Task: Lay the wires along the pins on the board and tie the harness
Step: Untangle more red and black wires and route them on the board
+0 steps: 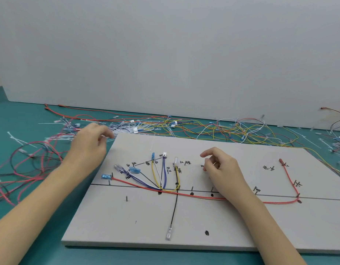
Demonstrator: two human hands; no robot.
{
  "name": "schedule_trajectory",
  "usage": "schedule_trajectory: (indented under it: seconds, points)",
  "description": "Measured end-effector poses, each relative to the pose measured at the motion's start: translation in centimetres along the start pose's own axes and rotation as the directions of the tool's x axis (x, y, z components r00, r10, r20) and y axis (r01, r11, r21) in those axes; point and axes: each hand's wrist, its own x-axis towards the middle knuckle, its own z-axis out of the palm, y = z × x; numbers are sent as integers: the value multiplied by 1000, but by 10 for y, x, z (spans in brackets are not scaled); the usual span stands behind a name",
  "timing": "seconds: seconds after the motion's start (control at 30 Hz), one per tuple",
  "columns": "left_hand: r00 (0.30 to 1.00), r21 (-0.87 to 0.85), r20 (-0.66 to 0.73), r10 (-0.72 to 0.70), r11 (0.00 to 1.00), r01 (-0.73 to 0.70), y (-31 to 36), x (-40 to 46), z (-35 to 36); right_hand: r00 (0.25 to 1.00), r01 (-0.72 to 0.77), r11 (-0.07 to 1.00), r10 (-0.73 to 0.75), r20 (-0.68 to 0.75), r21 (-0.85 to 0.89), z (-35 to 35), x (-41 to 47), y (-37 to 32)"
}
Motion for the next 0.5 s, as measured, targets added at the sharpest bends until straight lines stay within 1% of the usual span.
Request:
schedule_trajectory:
  seconds: [0.1, 0.2, 0.27, 0.33, 0.4, 0.5]
  points:
    - [984, -105, 37, 177, 979, -172, 28, -12, 6, 998, 42, 997, -39, -39, 65, 3, -1, -12]
    - [951, -162, 75, 301, 944, -286, 44, -22, 9, 995, 90, 983, -81, -57, 162, 11, -3, -33]
    - [941, -209, 78, 331, 928, -309, 52, -26, 8, 994, 105, 972, -108, 3, 212, 20, -6, -49]
    - [939, -268, 71, 336, 914, -306, 59, -28, 5, 988, 88, 967, -116, 106, 238, 32, -9, -65]
    - [930, -305, 56, 364, 893, -331, 68, -30, 2, 976, 25, 967, -79, 203, 255, 44, -10, -78]
    - [885, -355, 51, 462, 837, -416, 85, -37, -1, 948, -81, 958, -11, 317, 275, 55, -9, -93]
